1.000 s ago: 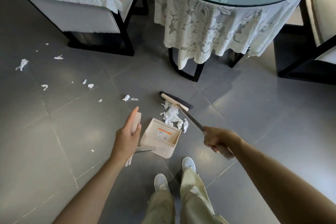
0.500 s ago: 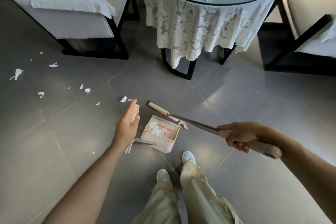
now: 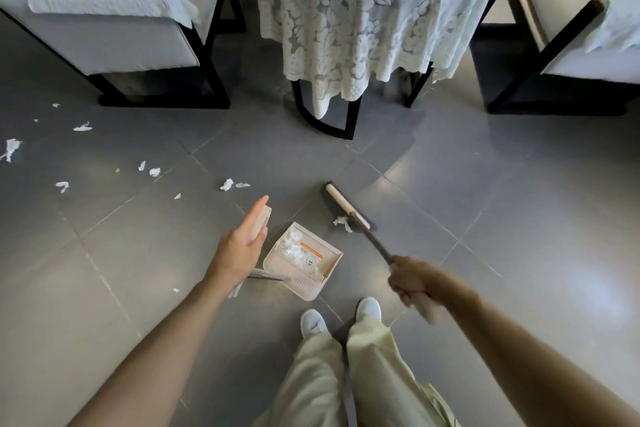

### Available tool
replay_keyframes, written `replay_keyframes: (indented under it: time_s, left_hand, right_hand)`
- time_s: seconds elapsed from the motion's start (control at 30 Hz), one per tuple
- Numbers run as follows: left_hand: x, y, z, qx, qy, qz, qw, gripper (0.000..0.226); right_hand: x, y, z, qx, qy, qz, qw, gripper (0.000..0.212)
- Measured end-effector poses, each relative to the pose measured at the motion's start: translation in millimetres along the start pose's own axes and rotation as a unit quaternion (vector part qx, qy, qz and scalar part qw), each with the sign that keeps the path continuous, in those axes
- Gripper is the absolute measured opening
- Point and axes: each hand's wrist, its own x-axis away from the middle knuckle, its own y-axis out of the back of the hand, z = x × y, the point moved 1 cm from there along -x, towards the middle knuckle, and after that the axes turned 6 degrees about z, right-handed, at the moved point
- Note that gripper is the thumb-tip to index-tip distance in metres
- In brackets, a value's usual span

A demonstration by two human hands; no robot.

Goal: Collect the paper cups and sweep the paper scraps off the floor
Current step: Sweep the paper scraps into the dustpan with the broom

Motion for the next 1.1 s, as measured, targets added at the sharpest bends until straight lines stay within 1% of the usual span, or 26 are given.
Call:
replay_keyframes:
  time_s: [0.07, 0.1, 0.17, 0.23, 0.3, 0.33, 0.43, 0.5, 0.57, 0.67, 0.7, 0.8, 0.87, 1.0, 1.1]
  left_hand:
    - [-3, 0, 0, -0.006, -0.003, -0.006, 1.000, 0.054]
    - [-2, -1, -1, -0.009, -0.004, -0.008, 1.000, 0.053]
    - [1, 0, -1, -0.008, -0.005, -0.016, 1.000, 0.053]
    - [10, 0, 0, -0.006, -0.003, -0.024, 1.000, 0.053]
    - [22, -1, 2, -0.001, -0.003, -0.040, 0.999, 0.052]
    - [30, 0, 3, 0.004, -0.002, -0.051, 0.999, 0.052]
    - [61, 0, 9, 0.017, 0.004, -0.093, 0.996, 0.051]
    - [82, 0, 16, 0.020, 0.023, -0.125, 0.992, 0.050]
    - [104, 1, 22, 0.030, 0.044, -0.155, 0.987, 0.049]
    - [138, 2, 33, 0.054, 0.089, -0.187, 0.977, 0.048]
    - [149, 3, 38, 0.054, 0.098, -0.195, 0.974, 0.048]
    - [185, 9, 59, 0.046, 0.113, -0.211, 0.970, 0.048]
    - [211, 16, 75, 0.045, 0.119, -0.226, 0.966, 0.048]
    - [260, 33, 113, 0.074, 0.146, -0.265, 0.950, 0.047]
    - [291, 54, 148, 0.061, 0.173, -0.278, 0.943, 0.045]
  right_hand:
    - [2, -18, 5, -0.048, -0.007, 0.031, 0.998, 0.037]
    - [6, -23, 8, -0.077, -0.004, 0.056, 0.995, 0.035]
    - [18, -23, 11, -0.165, 0.005, 0.105, 0.981, 0.020]
    - [35, -20, 10, -0.207, 0.025, 0.115, 0.971, 0.013]
    - [51, -21, 3, -0.226, 0.051, 0.108, 0.967, 0.016]
    - [58, -24, -3, -0.241, 0.058, 0.113, 0.962, 0.025]
    - [71, -32, -23, -0.215, 0.089, 0.086, 0.969, 0.057]
    - [73, -33, -33, -0.206, 0.104, 0.061, 0.971, 0.066]
    - [73, -34, -36, -0.218, 0.116, 0.050, 0.968, 0.061]
    - [75, -36, -30, -0.242, 0.136, 0.032, 0.960, 0.041]
    - [73, -38, -26, -0.236, 0.144, 0.029, 0.961, 0.040]
    - [57, -50, -10, -0.190, 0.149, 0.021, 0.970, 0.054]
    - [45, -64, 2, -0.165, 0.140, 0.020, 0.976, 0.059]
    - [36, -100, 33, -0.145, 0.131, 0.027, 0.980, 0.052]
    - [28, -136, 61, -0.109, 0.125, 0.029, 0.986, 0.053]
